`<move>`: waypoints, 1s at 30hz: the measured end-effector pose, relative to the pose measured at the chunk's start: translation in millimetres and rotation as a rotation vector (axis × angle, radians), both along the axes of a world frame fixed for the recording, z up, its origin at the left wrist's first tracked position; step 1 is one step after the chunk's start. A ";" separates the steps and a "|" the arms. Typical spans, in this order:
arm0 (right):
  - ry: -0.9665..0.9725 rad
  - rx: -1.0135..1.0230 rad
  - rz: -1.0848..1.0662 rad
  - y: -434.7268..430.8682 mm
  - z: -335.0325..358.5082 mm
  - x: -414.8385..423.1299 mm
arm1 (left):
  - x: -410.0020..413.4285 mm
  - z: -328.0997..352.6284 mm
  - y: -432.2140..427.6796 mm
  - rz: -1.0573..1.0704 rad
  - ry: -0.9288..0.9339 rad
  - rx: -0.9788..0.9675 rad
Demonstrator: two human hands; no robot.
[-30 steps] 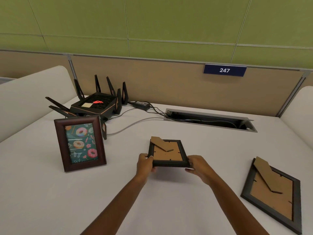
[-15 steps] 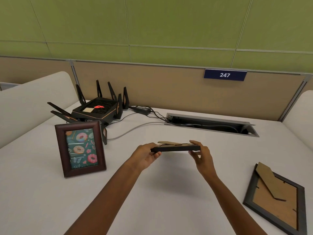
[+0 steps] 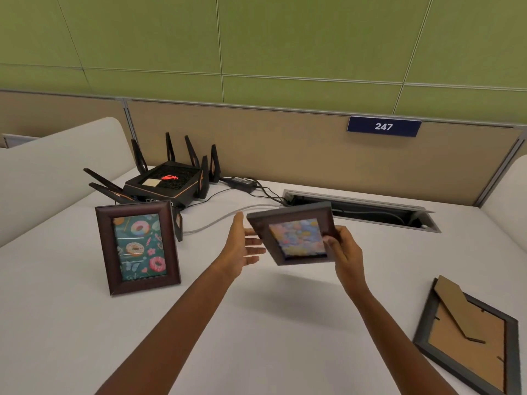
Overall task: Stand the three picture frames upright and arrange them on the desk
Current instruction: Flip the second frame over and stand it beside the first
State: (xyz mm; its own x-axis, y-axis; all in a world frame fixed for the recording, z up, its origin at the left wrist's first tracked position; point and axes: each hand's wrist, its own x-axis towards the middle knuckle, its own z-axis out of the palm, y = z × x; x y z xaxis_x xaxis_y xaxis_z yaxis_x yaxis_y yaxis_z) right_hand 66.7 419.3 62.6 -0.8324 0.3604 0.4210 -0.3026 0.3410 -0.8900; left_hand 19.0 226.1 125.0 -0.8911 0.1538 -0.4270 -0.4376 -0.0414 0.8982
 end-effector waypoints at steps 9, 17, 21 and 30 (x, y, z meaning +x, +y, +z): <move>-0.100 -0.314 0.072 -19.6 -4.8 -14.9 | -13.0 -42.0 -19.3 -0.069 -0.001 -0.164; -0.210 -0.376 0.138 -36.0 -16.3 -21.9 | -25.3 -55.8 -31.8 -0.076 0.032 -0.179; -0.262 -0.402 0.190 -43.4 -21.2 -26.9 | -33.3 -62.9 -37.7 -0.077 0.048 -0.103; -0.350 -0.401 0.272 -61.7 -35.1 -50.3 | -46.4 -80.6 -44.6 0.016 0.042 0.128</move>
State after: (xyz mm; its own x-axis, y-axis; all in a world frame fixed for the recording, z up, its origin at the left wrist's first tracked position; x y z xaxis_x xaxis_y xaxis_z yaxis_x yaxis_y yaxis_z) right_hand 16.4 357.6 27.5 -0.9817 0.1893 -0.0199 0.0028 -0.0903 -0.9959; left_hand -27.4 181.5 44.4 -0.9107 0.1901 -0.3666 -0.3976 -0.1638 0.9028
